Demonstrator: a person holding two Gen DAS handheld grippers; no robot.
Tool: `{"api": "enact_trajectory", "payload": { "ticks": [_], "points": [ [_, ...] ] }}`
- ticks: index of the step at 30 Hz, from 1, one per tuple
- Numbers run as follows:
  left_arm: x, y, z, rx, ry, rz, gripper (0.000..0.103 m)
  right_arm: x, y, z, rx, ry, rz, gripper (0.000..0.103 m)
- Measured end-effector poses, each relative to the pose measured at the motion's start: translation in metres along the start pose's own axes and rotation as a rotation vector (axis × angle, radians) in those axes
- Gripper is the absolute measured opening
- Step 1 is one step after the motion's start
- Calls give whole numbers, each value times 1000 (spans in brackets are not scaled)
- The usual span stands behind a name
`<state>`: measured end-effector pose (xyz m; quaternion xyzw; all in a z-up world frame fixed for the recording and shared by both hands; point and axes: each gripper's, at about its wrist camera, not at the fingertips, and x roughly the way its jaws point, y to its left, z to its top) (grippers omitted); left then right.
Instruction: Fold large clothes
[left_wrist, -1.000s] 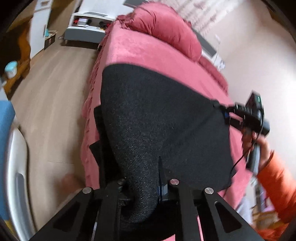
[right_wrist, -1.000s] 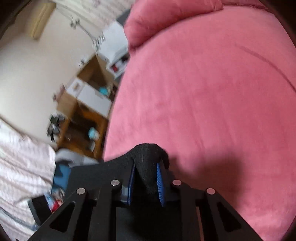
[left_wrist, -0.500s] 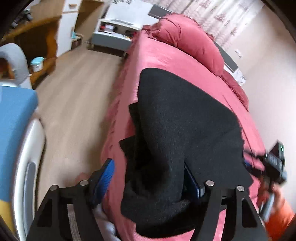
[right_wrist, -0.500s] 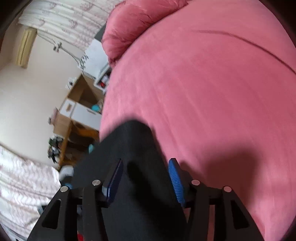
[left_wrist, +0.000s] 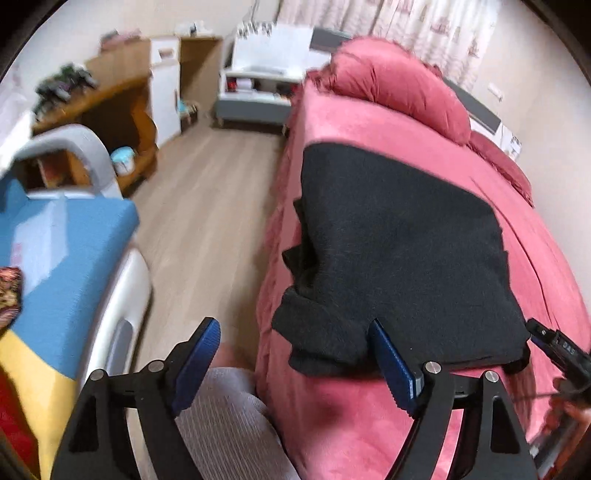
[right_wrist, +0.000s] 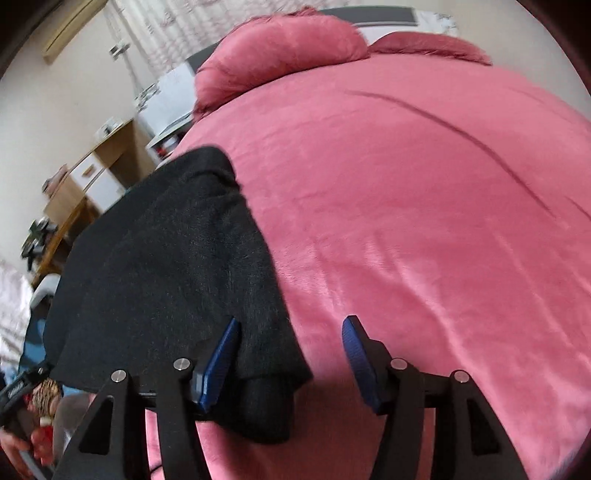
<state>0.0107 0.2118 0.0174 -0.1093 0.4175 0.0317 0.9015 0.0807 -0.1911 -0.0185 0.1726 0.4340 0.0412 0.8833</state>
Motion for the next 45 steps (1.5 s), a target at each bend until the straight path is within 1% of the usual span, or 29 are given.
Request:
{"api": "enact_trajectory", "payload": {
  "ticks": [2, 3, 6, 7, 9, 12, 15, 18, 20, 22, 25, 28, 29, 30, 31, 34, 38, 41, 44, 45],
  "points": [
    [-13, -17, -6, 48, -38, -4, 86, -12, 4, -8, 18, -39, -42, 61],
    [-17, -26, -9, 77, -43, -11, 87, -20, 5, -11, 17, -56, -52, 61],
    [-23, -54, -17, 170, -64, 8, 89, -36, 12, -25, -16, -64, -53, 61],
    [-23, -60, -18, 185, -65, 11, 91, -36, 15, -28, -28, -59, -45, 61],
    [-23, -69, -23, 195, -51, 3, 91, -36, 23, -31, -49, -38, -30, 61],
    [-25, -75, -25, 184, -35, -13, 92, -46, 31, -40, -80, -37, -7, 61],
    [-26, -69, -16, 144, -32, -24, 92, -48, 39, -40, -119, -49, 5, 61],
    [-19, -49, 1, 68, -38, -25, 97, -47, 40, -27, -120, -51, 51, 61],
    [-10, -35, 14, 24, -43, -15, 98, -41, 39, -10, -116, -45, 64, 61],
    [5, -21, 31, -7, -23, 3, 98, -28, 38, 6, -117, -34, 62, 61],
    [22, -7, 49, -19, 9, 35, 98, -6, 37, 33, -127, 5, 61, 61],
    [36, 1, 60, -10, 30, 27, 98, 18, 34, 54, -126, 47, 69, 62],
    [41, 3, 62, -5, 42, 18, 98, 26, 33, 61, -119, 60, 74, 64],
    [47, 5, 63, 1, 57, 0, 98, 31, 33, 65, -117, 70, 85, 70],
    [51, 5, 63, 5, 68, -18, 100, 38, 33, 70, -121, 87, 113, 73],
    [63, 8, 65, 2, 108, -79, 103, 53, 34, 78, -145, 120, 156, 74],
    [77, 9, 68, 4, 144, -149, 103, 78, 33, 86, -146, 188, 219, 74],
    [87, 6, 69, 38, 173, -192, 103, 95, 35, 87, -165, 235, 281, 74],
    [97, 2, 68, 89, 203, -226, 103, 99, 42, 90, -217, 241, 335, 75],
    [102, 2, 67, 101, 213, -241, 103, 102, 45, 91, -235, 246, 338, 77]
  ]
}}
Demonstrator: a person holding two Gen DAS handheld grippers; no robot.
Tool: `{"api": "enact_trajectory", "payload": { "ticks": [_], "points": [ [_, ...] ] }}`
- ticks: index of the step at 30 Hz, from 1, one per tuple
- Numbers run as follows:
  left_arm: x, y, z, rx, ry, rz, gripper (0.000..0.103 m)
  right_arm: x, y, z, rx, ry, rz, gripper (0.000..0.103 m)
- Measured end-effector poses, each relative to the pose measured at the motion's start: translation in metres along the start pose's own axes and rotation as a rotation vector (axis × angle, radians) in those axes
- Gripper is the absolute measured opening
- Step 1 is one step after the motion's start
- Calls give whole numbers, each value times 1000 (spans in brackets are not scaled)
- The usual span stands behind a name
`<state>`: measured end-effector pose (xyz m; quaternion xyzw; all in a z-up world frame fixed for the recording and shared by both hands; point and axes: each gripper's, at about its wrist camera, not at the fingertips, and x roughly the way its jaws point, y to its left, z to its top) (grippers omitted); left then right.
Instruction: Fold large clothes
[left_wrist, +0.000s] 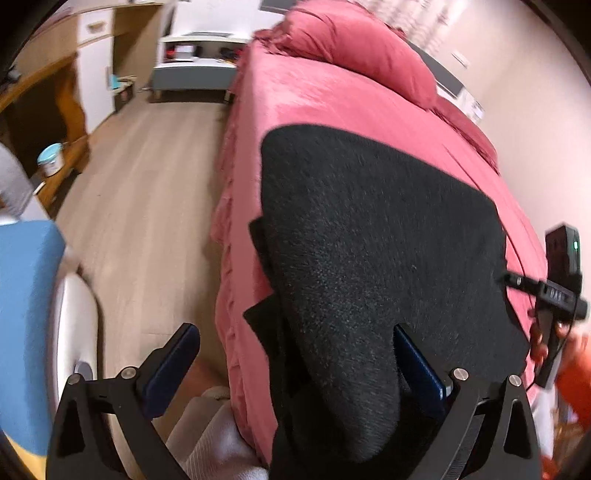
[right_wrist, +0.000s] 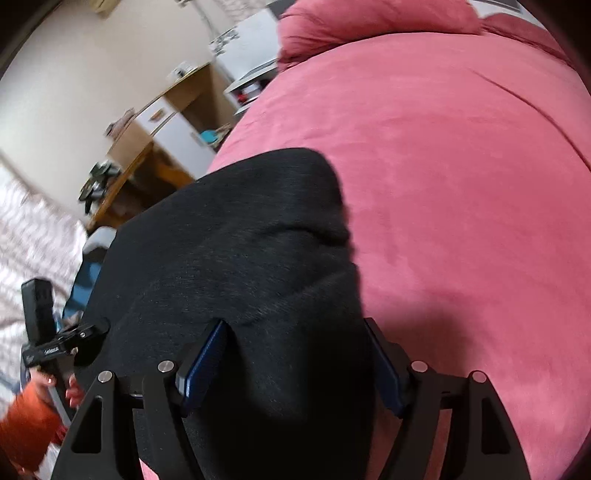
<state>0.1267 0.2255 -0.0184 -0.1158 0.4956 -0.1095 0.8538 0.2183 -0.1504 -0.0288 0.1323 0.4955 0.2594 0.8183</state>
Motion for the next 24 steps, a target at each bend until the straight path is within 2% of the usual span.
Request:
{"api": "enact_trajectory", "payload": {
  "ticks": [2, 5, 6, 7, 8, 9, 10, 12, 13, 17, 20, 24],
  "points": [
    [9, 5, 0, -2, 31, -41, 103, 5, 2, 4, -18, 8, 22, 77],
    [24, 18, 3, -83, 93, -142, 103, 12, 2, 12, 2, 13, 42, 77],
    [28, 20, 2, -110, 104, -158, 103, 15, 4, 14, 14, 15, 35, 74],
    [27, 19, 1, -112, 94, -154, 103, 16, 7, 14, 15, 16, 27, 57],
    [25, 13, 0, -93, 70, -134, 101, 17, 11, 15, 7, 18, 27, 45],
    [22, 4, -1, -56, 47, -121, 95, 15, 17, 15, -15, 9, 19, 32],
    [18, -5, -2, -28, 30, -133, 83, 12, 24, 14, -37, -8, -5, 28],
    [9, -18, -4, 5, -10, -89, 72, 2, 41, 11, -85, -52, -54, 24],
    [6, -22, -5, 16, -20, -91, 61, -5, 43, 11, -80, -75, -46, 23],
    [-9, -42, -8, 51, -52, -53, 49, -46, 41, 10, -1, -194, 93, 17],
    [-15, -58, -2, 74, -56, -55, 43, -68, 49, 7, -1, -235, 133, 16],
    [-11, -101, 4, 132, -40, -132, 43, -107, 49, 6, -13, -333, 170, 16]
  ]
}}
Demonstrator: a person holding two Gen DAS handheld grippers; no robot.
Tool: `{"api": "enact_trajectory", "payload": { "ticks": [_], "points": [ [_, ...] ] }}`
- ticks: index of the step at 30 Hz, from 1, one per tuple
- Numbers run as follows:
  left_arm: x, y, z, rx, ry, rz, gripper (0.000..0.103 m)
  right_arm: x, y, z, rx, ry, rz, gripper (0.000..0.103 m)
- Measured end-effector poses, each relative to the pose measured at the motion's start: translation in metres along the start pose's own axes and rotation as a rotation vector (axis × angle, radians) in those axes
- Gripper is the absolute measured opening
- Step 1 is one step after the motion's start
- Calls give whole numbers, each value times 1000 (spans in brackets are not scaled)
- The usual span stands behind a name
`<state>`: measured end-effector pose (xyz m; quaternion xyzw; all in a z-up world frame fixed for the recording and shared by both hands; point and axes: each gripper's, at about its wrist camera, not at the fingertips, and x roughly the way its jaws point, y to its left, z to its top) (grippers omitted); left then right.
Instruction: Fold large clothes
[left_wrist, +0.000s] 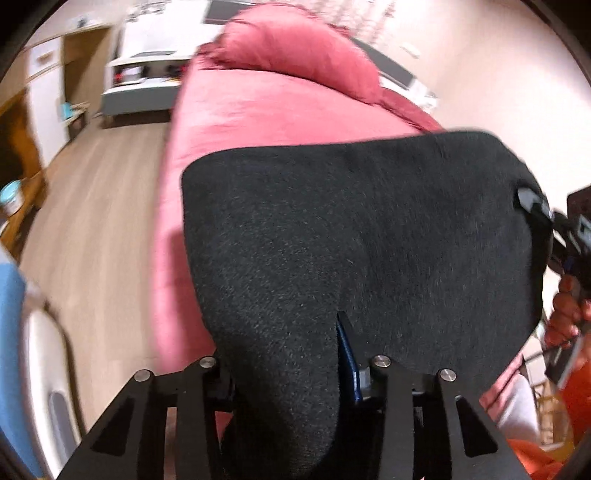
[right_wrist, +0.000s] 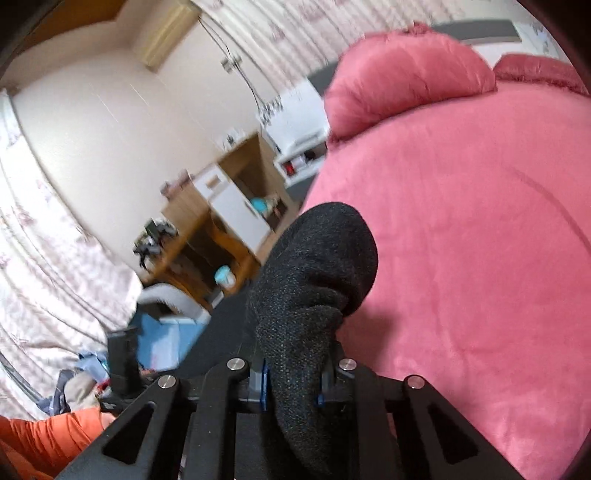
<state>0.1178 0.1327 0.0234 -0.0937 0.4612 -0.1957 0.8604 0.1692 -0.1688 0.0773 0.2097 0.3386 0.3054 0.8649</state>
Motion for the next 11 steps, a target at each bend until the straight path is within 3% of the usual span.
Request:
{"api": "enact_trajectory", "payload": {
  "ticks": [2, 6, 9, 11],
  "points": [
    [12, -27, 7, 38, -8, -26, 43, -23, -6, 12, -14, -58, -17, 16],
    [57, -79, 27, 58, -12, -19, 43, -57, -45, 31, -18, -113, -140, 17],
    [88, -107, 31, 119, -36, 101, 60, -63, -88, 35, 2, -94, -273, 24],
    [93, -112, 26, 112, -49, 137, 76, -48, -125, 31, 87, 1, -366, 34]
  ]
}}
